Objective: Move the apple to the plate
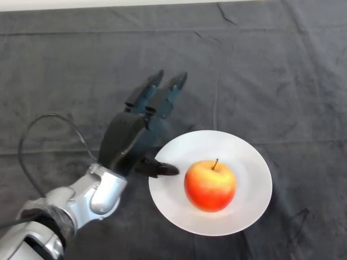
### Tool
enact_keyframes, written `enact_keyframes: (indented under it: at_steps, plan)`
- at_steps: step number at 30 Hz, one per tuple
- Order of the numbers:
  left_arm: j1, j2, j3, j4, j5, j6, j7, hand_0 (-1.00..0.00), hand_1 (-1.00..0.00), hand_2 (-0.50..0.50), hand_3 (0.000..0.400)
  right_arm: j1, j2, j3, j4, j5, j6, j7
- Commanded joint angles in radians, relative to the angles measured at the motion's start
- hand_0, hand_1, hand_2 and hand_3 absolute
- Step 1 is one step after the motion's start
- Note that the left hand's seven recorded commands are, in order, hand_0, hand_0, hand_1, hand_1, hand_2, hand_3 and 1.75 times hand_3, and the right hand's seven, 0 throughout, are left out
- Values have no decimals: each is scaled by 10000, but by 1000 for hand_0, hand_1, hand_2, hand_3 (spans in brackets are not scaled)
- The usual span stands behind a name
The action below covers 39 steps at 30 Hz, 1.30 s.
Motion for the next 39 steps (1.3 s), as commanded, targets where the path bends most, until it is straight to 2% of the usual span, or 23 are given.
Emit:
enact_keyframes:
  at_steps: [1, 12, 25, 34, 39]
  plan:
    - [-367, 495, 281, 435, -222, -204, 272, 0, 0, 0, 0, 282, -242, -68, 207, 75, -65, 54]
    - [-220, 1049, 816, 587, -342, -164, 649, 0, 0, 0, 0, 280, -244, -69, 211, 73, -65, 56]
    - [46, 2056, 1588, 865, -704, -341, 759, 0, 0, 0, 0, 278, -246, -71, 216, 70, -65, 58]
    - [328, 2600, 2300, 1078, -1205, -402, 806, 0, 0, 0, 0, 277, -246, -72, 218, 69, -65, 60]
    - [526, 2845, 2909, 1234, -1833, -597, 575, 0, 0, 0, 0, 277, -246, -72, 218, 68, -66, 60]
